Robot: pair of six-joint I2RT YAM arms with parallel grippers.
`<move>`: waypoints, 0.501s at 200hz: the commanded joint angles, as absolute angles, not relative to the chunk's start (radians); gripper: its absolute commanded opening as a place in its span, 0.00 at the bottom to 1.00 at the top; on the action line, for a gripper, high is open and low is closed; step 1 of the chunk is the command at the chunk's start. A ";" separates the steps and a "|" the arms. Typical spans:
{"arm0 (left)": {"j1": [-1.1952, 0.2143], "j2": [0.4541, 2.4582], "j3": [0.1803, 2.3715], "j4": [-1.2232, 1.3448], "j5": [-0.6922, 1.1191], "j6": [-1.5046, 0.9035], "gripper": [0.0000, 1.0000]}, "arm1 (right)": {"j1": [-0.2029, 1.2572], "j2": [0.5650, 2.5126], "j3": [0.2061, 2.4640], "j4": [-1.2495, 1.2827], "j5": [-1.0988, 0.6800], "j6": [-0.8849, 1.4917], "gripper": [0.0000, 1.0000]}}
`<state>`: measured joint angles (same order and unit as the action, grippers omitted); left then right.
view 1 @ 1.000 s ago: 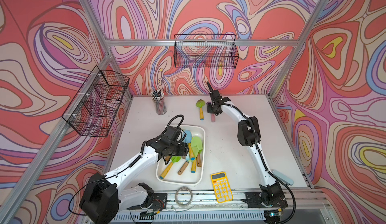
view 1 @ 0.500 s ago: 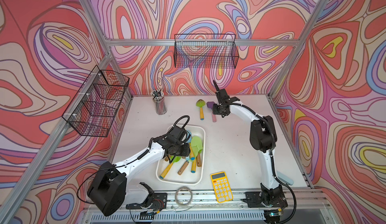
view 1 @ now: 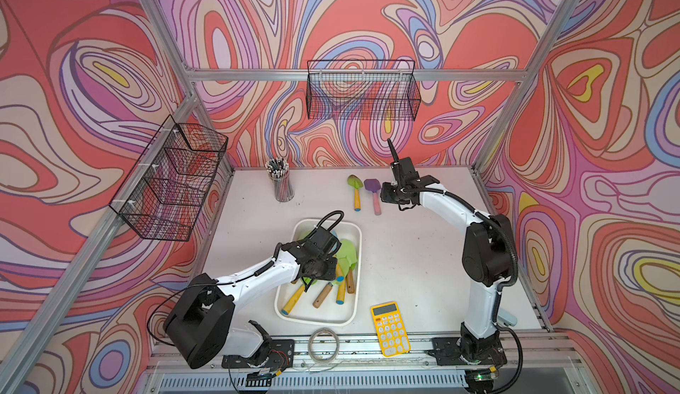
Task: Take the shovel out of the storage box
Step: Pick up the shovel from the storage box.
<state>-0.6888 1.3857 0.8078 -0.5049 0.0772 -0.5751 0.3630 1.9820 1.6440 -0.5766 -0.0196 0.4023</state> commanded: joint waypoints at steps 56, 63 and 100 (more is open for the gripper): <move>-0.713 1.467 0.823 -0.492 0.059 -0.592 0.40 | 0.360 1.918 1.544 -0.538 -0.036 0.413 0.42; -0.717 1.473 0.825 -0.488 0.058 -0.594 0.39 | 0.360 1.913 1.541 -0.535 -0.035 0.412 0.42; -0.727 1.506 0.827 -0.491 0.053 -0.609 0.40 | 0.361 1.908 1.522 -0.527 -0.048 0.413 0.42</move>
